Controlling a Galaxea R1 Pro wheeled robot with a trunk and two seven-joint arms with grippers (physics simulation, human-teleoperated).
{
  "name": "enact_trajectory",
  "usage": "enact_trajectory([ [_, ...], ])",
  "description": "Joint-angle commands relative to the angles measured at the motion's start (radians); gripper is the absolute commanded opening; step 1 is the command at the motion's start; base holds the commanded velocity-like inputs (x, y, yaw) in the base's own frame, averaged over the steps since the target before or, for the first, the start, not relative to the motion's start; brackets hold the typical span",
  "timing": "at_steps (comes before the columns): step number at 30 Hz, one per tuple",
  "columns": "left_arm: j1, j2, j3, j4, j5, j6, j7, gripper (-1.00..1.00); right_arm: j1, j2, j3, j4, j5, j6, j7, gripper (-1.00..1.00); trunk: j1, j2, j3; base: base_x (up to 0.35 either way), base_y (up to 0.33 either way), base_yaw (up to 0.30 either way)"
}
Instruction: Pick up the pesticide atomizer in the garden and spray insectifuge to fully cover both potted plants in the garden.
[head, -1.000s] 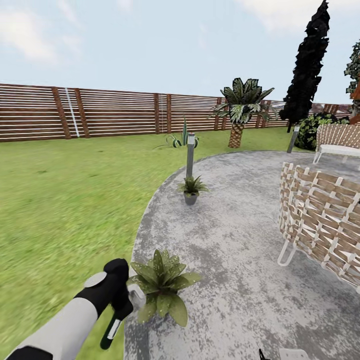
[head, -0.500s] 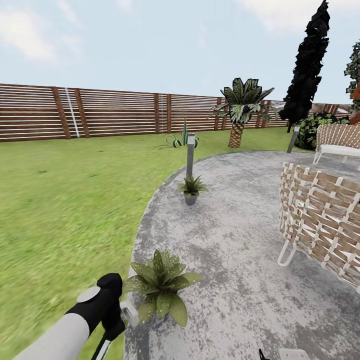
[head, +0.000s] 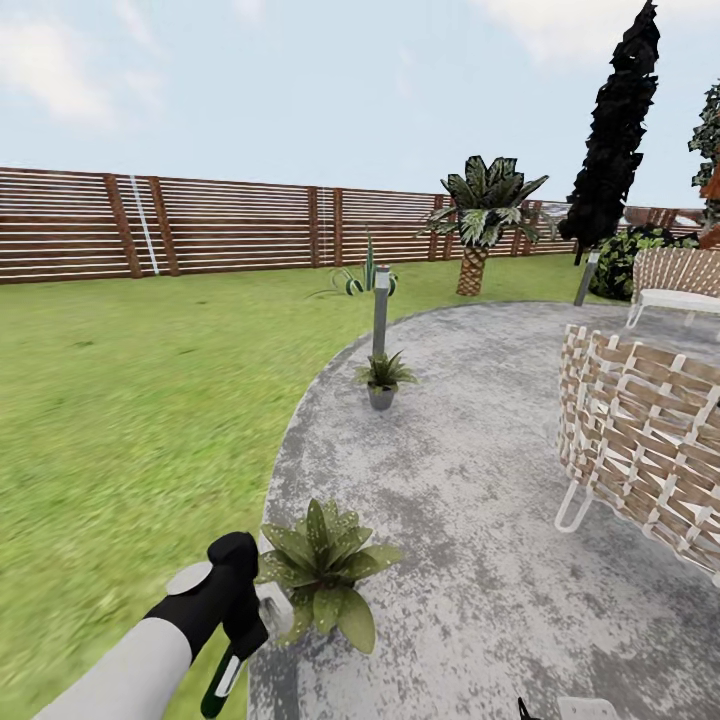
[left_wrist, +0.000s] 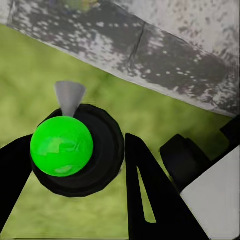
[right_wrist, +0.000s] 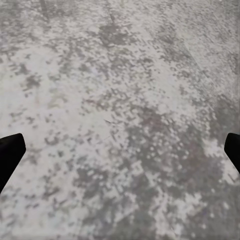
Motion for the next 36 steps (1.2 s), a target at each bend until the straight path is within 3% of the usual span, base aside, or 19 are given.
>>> enact_trajectory([
  [1, 0.0, 0.006, 0.0, -0.001, -0.008, 0.007, -0.009, -1.0, -0.001, 0.0, -0.005, 0.001, 0.01, -0.003, -0.005, 1.0, 0.0, 0.0, -0.001, 0.0, 0.0, 0.0],
  [3, 0.0, 0.027, 0.003, -0.001, -0.008, 0.007, -0.008, -1.0, -0.001, 0.0, -0.005, 0.001, 0.01, -0.003, -0.005, 1.0, 0.0, 0.0, -0.001, 0.0, 0.0, 0.0],
  [6, 0.002, 0.08, 0.005, 0.0, -0.006, 0.006, -0.007, -1.0, -0.001, -0.004, -0.005, 0.002, 0.011, -0.003, -0.006, 1.0, 0.0, 0.0, -0.001, 0.0, 0.0, 0.0],
  [19, 0.015, 0.085, 0.003, 0.005, -0.007, 0.005, 0.004, -1.0, -0.001, -0.009, -0.005, 0.0, 0.011, -0.003, -0.006, 1.0, 0.0, 0.0, -0.001, 0.0, 0.0, 0.0],
  [22, 0.004, 0.072, 0.001, -0.001, -0.006, 0.005, -0.001, -1.0, -0.001, -0.008, -0.005, 0.0, 0.01, -0.003, -0.006, 1.0, 0.0, 0.0, -0.001, 0.0, 0.0, 0.0],
  [25, 0.0, 0.018, -0.006, -0.004, -0.007, 0.001, -0.007, -1.0, -0.001, -0.009, -0.005, 0.0, 0.01, -0.003, -0.006, 1.0, 0.0, 0.0, -0.001, 0.0, 0.0, -0.053],
  [27, -0.001, -0.016, -0.039, -0.004, -0.007, 0.001, -0.008, -1.0, -0.001, -0.009, -0.005, -0.001, 0.01, -0.003, -0.006, 1.0, 0.0, 0.0, -0.001, 0.0, 0.0, -0.173],
  [31, -0.001, -0.024, -0.073, -0.003, -0.009, 0.003, -0.009, -1.0, -0.001, -0.009, -0.005, -0.001, 0.01, -0.003, -0.006, 1.0, 0.0, 0.0, -0.001, 0.0, 0.0, -0.198],
  [36, -0.001, -0.025, -0.075, -0.003, -0.009, 0.008, -0.009, -1.0, -0.001, 0.0, -0.005, -0.001, 0.01, -0.004, -0.006, 1.0, 0.0, 0.0, -0.001, 0.0, 0.0, -0.015],
])
